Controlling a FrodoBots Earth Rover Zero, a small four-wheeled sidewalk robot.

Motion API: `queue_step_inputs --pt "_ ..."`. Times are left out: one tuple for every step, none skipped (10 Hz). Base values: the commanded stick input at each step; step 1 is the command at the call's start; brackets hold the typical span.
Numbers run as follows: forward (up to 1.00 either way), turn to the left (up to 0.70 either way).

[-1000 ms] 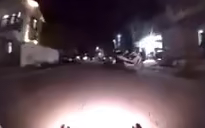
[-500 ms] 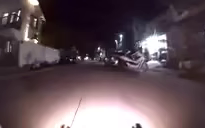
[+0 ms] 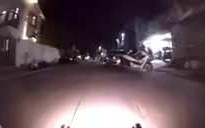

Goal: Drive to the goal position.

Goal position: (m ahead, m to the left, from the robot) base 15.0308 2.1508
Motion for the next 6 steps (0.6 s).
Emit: queue_step_inputs --pt "0.85 0.0" --pt "0.85 0.0" --pt "0.85 0.0" --pt "0.85 0.0" --pt "0.85 0.0" --pt "0.85 0.0"
